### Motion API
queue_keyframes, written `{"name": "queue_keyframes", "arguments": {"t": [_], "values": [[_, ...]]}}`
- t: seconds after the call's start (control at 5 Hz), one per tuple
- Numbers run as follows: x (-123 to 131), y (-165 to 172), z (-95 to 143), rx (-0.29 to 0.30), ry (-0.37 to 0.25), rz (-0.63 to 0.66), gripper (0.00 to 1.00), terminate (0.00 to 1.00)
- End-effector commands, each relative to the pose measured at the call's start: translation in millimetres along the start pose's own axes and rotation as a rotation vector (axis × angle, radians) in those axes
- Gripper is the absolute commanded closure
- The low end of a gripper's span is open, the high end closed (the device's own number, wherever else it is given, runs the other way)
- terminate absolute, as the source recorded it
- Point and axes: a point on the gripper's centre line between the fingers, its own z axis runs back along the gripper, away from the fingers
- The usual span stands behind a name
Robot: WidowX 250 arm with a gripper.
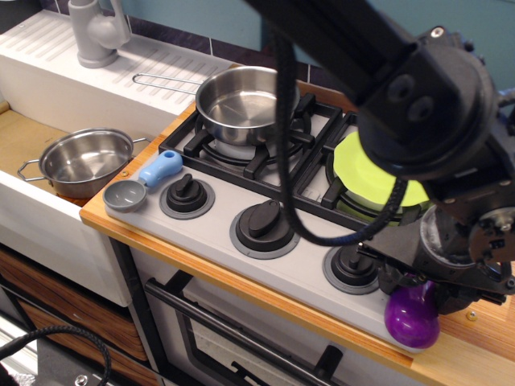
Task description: Put eggplant on plate and spoon in pot or pan on stove
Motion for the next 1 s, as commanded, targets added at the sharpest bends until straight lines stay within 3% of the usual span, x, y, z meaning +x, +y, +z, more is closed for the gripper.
{"name": "queue_keyframes", "arguments": {"t": [0.0,0.8], "values": [[-2.4,-4.9,1.5,-0.008,0.028,0.010,1.00,0.00],[16.0,0.7,42.2,0.001,0.101,-0.009,1.00,0.00]]}}
